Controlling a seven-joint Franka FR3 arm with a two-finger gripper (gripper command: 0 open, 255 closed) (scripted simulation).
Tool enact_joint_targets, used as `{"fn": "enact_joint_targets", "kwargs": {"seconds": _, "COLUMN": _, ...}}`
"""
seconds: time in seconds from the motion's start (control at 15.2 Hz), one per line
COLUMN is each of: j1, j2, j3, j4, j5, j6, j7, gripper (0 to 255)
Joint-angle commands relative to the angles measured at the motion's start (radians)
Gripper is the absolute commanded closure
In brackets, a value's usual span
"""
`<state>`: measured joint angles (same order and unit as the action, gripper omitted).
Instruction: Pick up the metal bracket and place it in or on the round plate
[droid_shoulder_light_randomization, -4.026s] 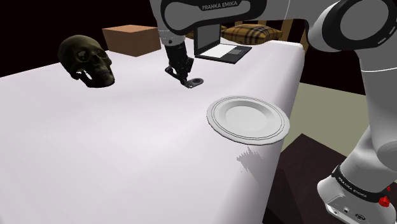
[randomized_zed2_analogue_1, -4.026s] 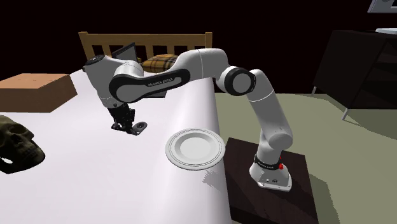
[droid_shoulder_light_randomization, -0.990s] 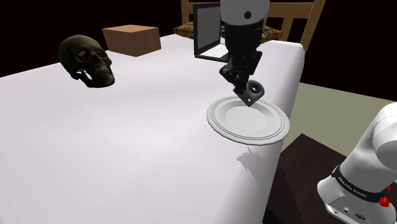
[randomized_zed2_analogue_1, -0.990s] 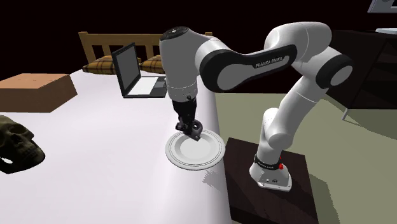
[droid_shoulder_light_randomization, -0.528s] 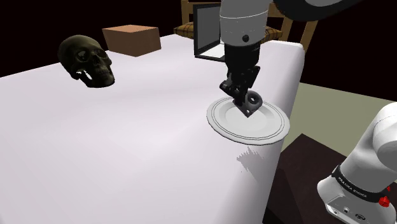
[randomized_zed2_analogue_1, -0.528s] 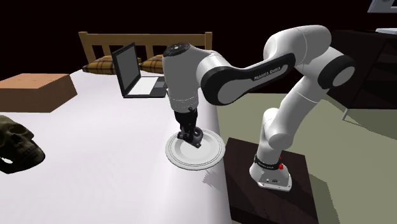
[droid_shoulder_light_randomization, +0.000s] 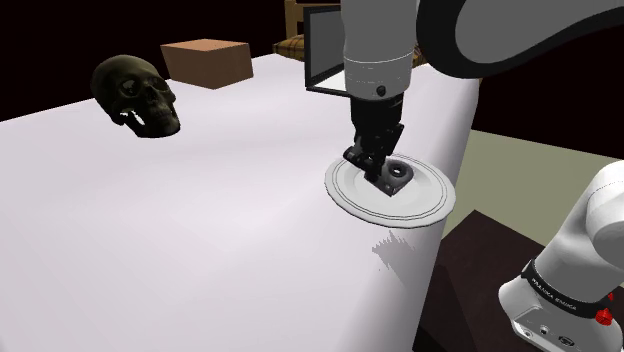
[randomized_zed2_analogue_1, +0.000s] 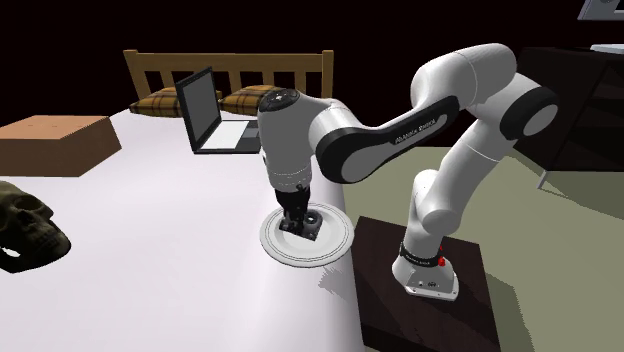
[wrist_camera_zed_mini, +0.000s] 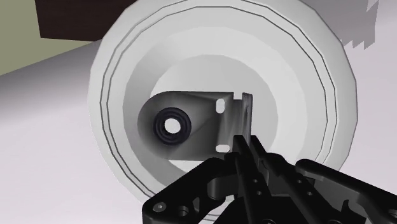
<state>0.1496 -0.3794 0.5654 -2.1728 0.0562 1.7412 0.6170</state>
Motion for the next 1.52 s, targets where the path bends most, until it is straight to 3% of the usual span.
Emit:
{"fn": "enact_joint_targets", "kwargs": {"seconds": 0.0, "j1": 0.001, "j2": 0.001, "j3": 0.001, "j4": -0.004, "j5": 0.001, "j6": 0.002, "j7": 0.001, "gripper": 255}}
{"fn": "enact_joint_targets", "kwargs": {"seconds": 0.33, "j1": 0.001, "j2": 0.001, "j3": 0.000, "j4": -0.004, "j5": -0.001, "j6": 0.002, "j7": 0.001, "gripper": 255}}
{"fn": "enact_joint_targets", "kwargs": {"seconds": 0.4, "j1": 0.001, "j2": 0.001, "j3": 0.000, "j4": -0.004, "j5": -0.001, "j6": 0.002, "j7": 0.001, "gripper": 0}}
{"fn": "enact_joint_targets", "kwargs": {"seconds": 0.66, "j1": 0.021, "j2": -0.033, "j3": -0.001, "j4": 0.060, "j5": 0.045, "j6": -0.144, "j7": 0.026, "gripper": 0}}
{"fn": "enact_joint_targets", "kwargs": {"seconds": 1.12, "j1": 0.027, "j2": -0.050, "j3": 0.000, "j4": -0.047, "j5": 0.055, "j6": -0.053, "j7": 0.019, "gripper": 0}}
{"fn": "enact_joint_targets", "kwargs": {"seconds": 1.45, "j1": 0.028, "j2": -0.051, "j3": 0.000, "j4": -0.055, "j5": 0.056, "j6": -0.045, "j7": 0.018, "gripper": 0}}
